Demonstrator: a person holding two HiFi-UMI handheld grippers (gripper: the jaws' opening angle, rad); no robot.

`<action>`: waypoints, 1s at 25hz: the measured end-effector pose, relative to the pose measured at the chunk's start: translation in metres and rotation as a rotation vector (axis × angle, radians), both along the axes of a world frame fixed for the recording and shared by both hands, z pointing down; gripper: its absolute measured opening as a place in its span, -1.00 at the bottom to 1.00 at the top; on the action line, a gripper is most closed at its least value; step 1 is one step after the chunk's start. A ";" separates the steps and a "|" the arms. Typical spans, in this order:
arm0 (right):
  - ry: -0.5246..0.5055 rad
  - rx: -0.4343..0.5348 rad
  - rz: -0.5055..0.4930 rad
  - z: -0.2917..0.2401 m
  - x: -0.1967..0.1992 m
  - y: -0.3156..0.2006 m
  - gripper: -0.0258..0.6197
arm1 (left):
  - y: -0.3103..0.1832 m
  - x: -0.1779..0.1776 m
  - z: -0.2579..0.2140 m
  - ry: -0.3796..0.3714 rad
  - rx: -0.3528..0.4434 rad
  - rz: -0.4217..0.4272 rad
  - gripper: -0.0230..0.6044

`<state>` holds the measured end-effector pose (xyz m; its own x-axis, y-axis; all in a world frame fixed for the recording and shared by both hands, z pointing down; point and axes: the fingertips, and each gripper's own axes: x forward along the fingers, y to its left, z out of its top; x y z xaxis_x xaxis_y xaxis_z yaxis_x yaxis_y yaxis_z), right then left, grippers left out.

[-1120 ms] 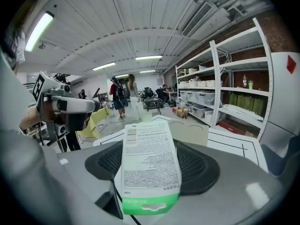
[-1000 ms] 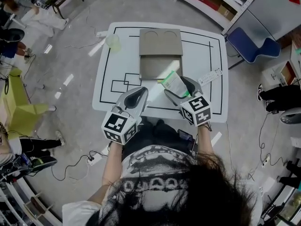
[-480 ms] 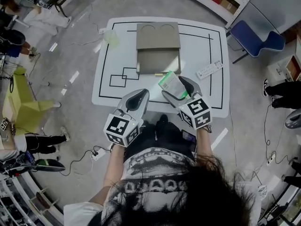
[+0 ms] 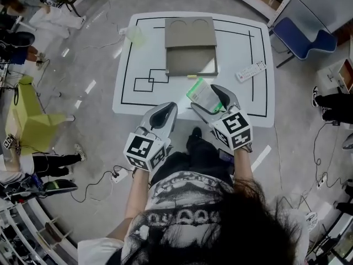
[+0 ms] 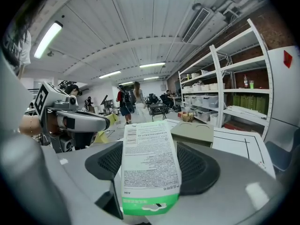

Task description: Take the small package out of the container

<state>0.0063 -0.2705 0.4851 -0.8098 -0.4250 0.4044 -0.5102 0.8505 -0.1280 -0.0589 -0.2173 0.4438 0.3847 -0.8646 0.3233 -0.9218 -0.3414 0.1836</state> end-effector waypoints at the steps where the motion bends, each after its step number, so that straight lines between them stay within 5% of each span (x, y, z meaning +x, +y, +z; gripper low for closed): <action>1: -0.001 0.004 -0.002 -0.002 -0.002 0.007 0.23 | 0.008 -0.003 -0.001 0.002 0.003 -0.004 -0.93; 17: -0.014 0.049 -0.033 -0.027 -0.029 0.170 0.23 | 0.178 -0.038 -0.012 0.024 0.057 -0.078 -0.93; 25: -0.022 0.045 -0.010 -0.037 -0.018 0.216 0.23 | 0.224 -0.026 -0.015 0.050 0.069 -0.060 -0.93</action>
